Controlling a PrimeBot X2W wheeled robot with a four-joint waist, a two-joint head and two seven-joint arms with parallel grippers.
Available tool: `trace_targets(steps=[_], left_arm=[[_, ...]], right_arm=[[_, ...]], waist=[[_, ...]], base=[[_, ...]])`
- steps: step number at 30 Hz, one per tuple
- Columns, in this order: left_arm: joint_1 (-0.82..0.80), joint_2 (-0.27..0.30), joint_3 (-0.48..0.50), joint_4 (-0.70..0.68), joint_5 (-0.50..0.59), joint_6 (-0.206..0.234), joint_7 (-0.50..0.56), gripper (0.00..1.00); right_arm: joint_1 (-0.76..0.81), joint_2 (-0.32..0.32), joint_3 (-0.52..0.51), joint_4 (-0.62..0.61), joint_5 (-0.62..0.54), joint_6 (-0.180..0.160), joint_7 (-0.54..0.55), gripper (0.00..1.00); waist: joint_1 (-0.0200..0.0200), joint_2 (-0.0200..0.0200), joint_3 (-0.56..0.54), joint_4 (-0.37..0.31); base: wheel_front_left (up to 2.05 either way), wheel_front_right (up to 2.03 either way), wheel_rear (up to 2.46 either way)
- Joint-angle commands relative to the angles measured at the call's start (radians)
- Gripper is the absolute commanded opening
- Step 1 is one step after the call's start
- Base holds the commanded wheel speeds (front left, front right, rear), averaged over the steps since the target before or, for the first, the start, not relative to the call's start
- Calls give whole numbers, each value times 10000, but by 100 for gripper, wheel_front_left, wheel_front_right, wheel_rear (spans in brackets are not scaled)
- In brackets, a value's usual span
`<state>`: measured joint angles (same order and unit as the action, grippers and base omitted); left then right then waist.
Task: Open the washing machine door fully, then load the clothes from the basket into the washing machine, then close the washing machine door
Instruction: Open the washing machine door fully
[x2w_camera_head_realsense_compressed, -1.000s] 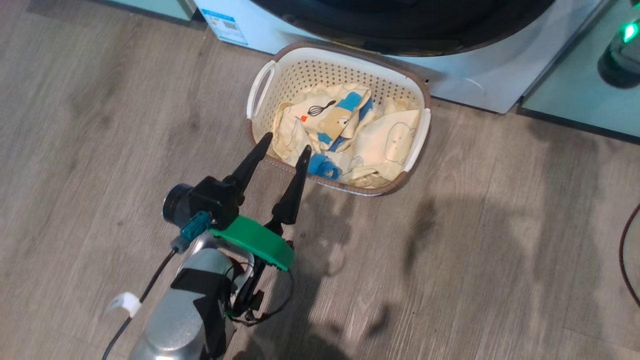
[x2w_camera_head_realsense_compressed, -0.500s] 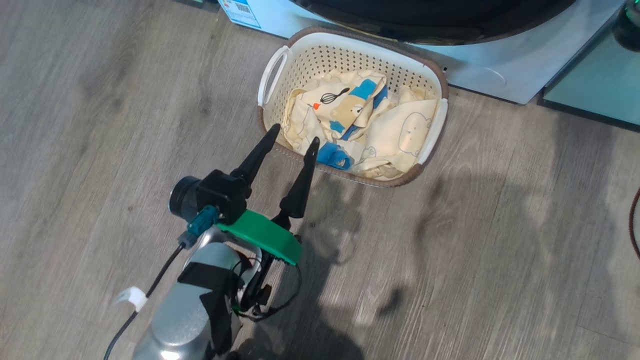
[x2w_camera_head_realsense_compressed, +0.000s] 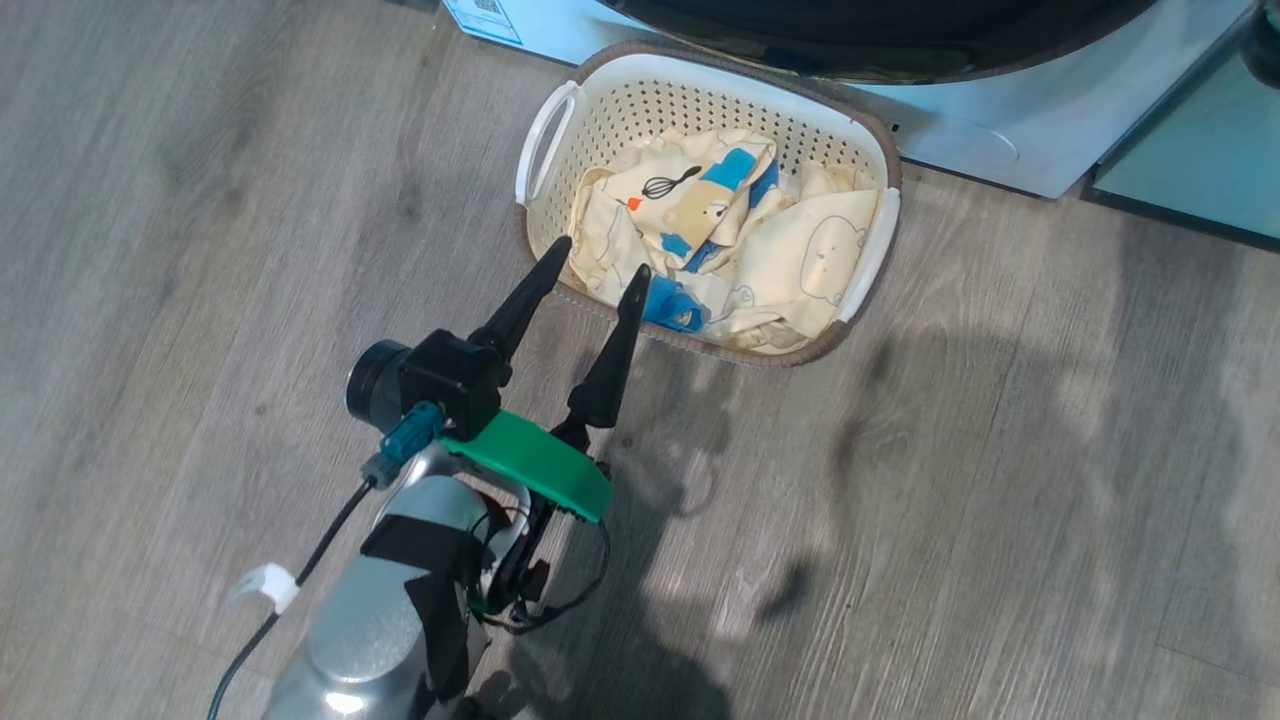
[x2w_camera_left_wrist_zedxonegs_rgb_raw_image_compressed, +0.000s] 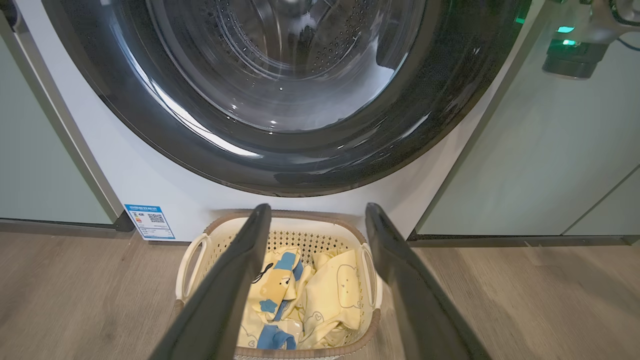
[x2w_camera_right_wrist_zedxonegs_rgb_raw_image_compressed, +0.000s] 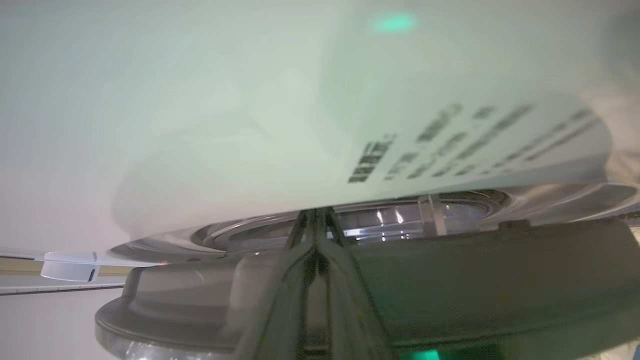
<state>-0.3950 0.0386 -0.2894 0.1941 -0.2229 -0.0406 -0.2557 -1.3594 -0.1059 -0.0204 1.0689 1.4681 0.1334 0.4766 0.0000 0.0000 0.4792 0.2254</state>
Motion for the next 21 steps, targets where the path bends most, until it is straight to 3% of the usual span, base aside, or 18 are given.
trace_targets(steps=[1, 21], left_arm=[[-179, 116, 326, -321, -71, 62, -61, 100], [-252, 116, 434, -152, 16, 99, -61, 100]], right_arm=[[-450, 219, 140, -272, -40, -27, 107, 0], [829, 436, 694, -1680, 313, -27, 1433, 0]], waist=[[0, 0, 11, -7], [0, 0, -126, -289]], base=[[0, 0, 0], [0, 0, 0]])
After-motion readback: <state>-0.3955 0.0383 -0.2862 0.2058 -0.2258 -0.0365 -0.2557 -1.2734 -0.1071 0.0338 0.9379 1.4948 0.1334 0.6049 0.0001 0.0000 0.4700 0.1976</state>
